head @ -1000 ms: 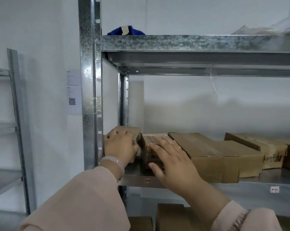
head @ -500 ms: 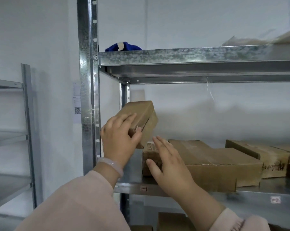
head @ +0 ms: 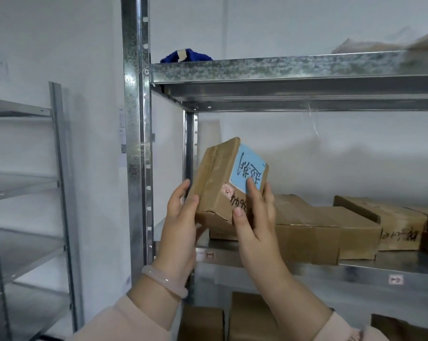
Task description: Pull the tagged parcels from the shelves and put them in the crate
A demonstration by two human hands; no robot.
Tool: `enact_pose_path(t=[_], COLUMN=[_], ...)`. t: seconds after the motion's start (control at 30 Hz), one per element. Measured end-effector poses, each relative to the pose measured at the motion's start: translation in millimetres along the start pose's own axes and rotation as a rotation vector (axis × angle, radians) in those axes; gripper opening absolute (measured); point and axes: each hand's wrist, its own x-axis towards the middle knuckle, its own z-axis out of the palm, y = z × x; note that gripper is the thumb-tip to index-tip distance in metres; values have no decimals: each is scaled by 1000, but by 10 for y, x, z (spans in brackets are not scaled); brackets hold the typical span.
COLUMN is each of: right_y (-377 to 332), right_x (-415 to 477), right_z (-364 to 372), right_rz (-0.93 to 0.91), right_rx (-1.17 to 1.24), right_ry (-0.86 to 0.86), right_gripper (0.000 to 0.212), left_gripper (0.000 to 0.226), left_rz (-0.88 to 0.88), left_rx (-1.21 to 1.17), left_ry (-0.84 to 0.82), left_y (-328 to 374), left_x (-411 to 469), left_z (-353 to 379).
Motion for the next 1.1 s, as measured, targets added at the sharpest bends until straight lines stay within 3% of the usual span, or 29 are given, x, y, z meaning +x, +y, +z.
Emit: enact_pose_path(t=[0.13,0.23,0.37,0.53,0.67,0.8,0.97,1.1], right_y=[2,53,106,225,396,509,576,655], right_x=[-178,-368,-629,-1018,-1355,-1664,-1927,-2045], right_z=[-105,-140,-129,-48,153,433,873,1352], right_rz=[-37,-76,-114,-62,47,103,186,285], right_rx=[-42,-120,-137,-62,-13,51,91,126], right_ry=[15,-13,-87,-216,-367,-441,-471,-514], right_gripper=[56,59,59,59,64,70,69,68], left_gripper=[26,50,65,62,39,27,46,59], left_rz=[111,74,40,-105,-202,-153,-125,-138], left_rx=[320,342,393,265,319,461,581,624], left_ry=[-16,-116,-87,108,198,245,255,151], left_y=[11,26,-90,-315,-503,-558,-574,-559], left_x=[-220,-449,-745,-1100,-1452,-1773,-1963,-1951], left_z=[-115,-194,-312,-704,-1032,-1245,-1645,-2137])
